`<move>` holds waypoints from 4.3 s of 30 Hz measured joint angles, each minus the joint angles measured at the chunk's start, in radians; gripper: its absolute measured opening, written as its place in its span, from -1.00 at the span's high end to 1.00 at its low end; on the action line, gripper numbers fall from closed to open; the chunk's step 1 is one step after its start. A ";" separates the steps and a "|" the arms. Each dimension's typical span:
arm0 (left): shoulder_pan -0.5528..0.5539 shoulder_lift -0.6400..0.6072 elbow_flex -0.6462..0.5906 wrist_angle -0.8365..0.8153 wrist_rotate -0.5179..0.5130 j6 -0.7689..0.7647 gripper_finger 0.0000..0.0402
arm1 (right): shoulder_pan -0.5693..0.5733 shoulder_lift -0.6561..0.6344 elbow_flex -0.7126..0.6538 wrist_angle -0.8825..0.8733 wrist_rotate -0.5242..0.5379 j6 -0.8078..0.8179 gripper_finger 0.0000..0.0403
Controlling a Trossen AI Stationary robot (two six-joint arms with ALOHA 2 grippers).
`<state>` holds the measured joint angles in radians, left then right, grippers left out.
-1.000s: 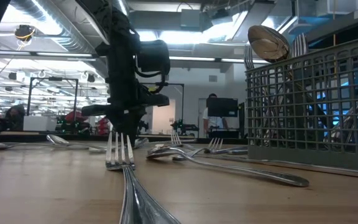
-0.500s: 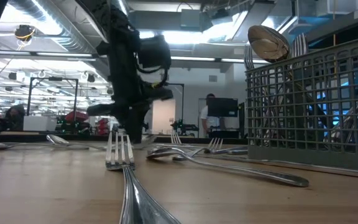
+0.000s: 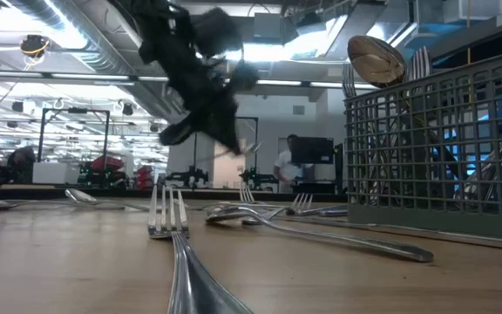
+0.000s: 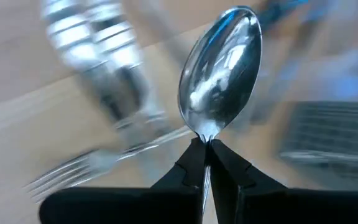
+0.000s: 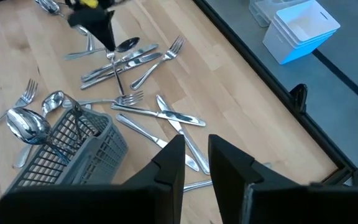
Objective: Sort silverware
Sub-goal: Put the silver spoon into the gray silverware basket
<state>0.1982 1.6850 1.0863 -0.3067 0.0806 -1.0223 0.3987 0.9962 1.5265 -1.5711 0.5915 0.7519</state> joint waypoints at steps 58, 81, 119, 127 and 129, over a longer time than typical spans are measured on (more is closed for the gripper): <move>0.096 0.036 0.045 0.275 0.296 0.691 0.98 | 0.000 0.001 0.000 0.003 -0.060 0.222 0.64; 0.056 0.041 0.044 0.423 -0.008 1.450 0.32 | 0.000 0.004 0.000 0.001 -0.072 0.212 0.64; 0.136 0.466 0.508 -0.068 0.096 2.005 0.37 | 0.000 0.011 0.000 0.239 -0.088 0.344 0.64; 0.135 0.497 0.507 -0.096 0.096 2.047 0.37 | 0.000 0.011 0.000 0.238 -0.088 0.344 0.64; 0.135 0.506 0.507 -0.083 0.096 2.046 0.37 | 0.000 0.010 0.000 0.238 -0.092 0.344 0.64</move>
<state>0.3328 2.1908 1.5937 -0.3898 0.1768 1.0241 0.3988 1.0065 1.5261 -1.3334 0.4997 1.0958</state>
